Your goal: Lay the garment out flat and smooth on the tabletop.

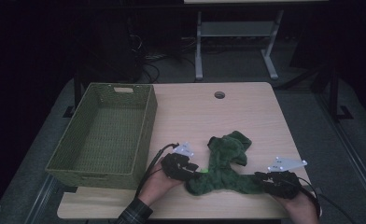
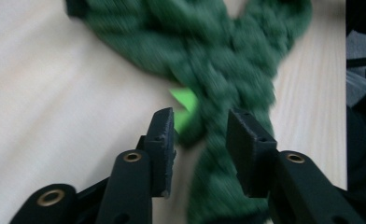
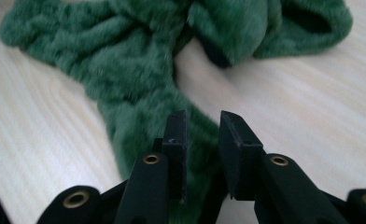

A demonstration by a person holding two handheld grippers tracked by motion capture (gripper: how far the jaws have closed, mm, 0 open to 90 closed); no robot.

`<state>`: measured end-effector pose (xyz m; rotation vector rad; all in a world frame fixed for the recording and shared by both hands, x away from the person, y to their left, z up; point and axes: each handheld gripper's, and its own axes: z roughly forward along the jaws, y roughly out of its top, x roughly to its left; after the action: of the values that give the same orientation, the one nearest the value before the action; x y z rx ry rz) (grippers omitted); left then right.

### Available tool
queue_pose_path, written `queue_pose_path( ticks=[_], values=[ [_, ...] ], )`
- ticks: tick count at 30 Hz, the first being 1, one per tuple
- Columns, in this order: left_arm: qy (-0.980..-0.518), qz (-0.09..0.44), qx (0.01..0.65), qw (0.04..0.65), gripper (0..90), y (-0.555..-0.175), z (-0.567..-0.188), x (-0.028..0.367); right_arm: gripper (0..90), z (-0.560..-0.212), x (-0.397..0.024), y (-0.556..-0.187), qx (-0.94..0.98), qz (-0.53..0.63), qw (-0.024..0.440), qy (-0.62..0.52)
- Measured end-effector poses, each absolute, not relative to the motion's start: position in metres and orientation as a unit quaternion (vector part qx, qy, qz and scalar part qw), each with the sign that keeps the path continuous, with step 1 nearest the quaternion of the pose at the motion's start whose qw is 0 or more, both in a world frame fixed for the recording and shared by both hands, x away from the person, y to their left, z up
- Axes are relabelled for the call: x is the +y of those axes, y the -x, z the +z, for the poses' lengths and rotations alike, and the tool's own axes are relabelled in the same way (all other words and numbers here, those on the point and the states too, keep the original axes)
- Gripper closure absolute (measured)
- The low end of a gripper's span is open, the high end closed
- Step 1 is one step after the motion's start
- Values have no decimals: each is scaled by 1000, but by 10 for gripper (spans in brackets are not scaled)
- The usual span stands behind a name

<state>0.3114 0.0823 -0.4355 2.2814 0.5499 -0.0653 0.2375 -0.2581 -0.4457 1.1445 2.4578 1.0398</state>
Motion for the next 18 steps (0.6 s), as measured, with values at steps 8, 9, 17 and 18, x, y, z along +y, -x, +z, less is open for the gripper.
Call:
queue_pose_path(
  ticks=[8, 9, 17, 18],
  values=[
    [-884, -17, 228, 407, 523, -342, -425, 72, 677, -444, -251, -260, 836, 370, 120, -388],
    [-883, -13, 231, 408, 512, -350, -423, 70, 665, -443, -249, -265, 833, 375, 117, -390],
    [-875, -4, 237, 421, 477, -381, -417, 60, 601, -443, -242, -274, 834, 371, 116, -392],
    [-875, -4, 237, 421, 474, -381, -417, 60, 601, -443, -242, -274, 834, 371, 116, -392]
  ],
)
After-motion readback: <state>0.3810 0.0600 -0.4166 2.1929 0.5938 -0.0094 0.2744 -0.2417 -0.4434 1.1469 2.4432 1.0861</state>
